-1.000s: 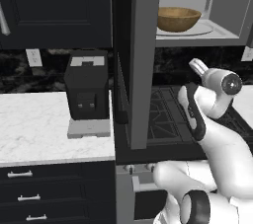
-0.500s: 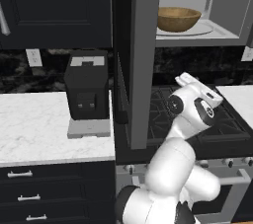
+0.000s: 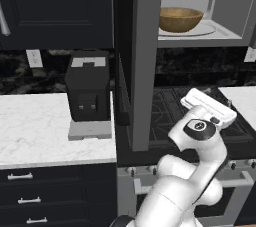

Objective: Pick the carrot from the sink and place it in the bowl. Then pick the bowl and place it in the microwave. Then close the microwave door and press the start button.

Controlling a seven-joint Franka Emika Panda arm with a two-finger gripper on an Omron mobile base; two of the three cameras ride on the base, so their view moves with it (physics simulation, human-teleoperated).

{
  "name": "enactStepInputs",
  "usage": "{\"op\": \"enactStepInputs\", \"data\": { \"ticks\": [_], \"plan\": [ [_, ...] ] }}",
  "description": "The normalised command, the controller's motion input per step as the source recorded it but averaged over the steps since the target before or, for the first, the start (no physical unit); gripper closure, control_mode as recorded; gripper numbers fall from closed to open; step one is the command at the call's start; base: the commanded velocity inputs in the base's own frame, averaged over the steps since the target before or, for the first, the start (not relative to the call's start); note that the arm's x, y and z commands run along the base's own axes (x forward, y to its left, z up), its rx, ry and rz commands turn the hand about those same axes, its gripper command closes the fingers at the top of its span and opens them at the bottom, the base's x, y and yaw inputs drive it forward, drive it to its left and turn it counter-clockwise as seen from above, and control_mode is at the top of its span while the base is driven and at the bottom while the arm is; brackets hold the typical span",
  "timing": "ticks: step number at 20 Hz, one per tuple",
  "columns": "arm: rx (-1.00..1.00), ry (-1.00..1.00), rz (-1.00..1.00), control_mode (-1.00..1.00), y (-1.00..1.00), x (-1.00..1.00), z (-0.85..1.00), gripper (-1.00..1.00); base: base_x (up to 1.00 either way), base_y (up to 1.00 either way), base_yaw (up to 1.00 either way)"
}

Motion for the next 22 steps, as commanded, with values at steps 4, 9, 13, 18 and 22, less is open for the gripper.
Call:
{"op": "enactStepInputs", "data": {
  "ticks": [4, 9, 13, 18, 22],
  "plan": [
    [-0.25, -0.17, -0.1, -1.0, 1.0, -0.75, 0.25, -1.0, 0.0, 0.0, 0.0],
    [-0.2, 0.0, -0.11, -1.0, 1.0, -0.58, 0.16, -1.0, 0.0, 0.0, 0.0],
    [-0.17, 0.0, -0.2, -1.0, 1.0, -0.15, 0.02, -1.0, 0.0, 0.0, 0.0],
    [-0.09, -0.02, -0.28, -1.0, 1.0, 0.0, 0.0, -1.0, 0.0, 0.0, 0.0],
    [-0.09, 0.0, -0.32, -1.0, 1.0, 0.0, 0.0, -1.0, 0.0, 0.0, 0.0]
  ]
}}
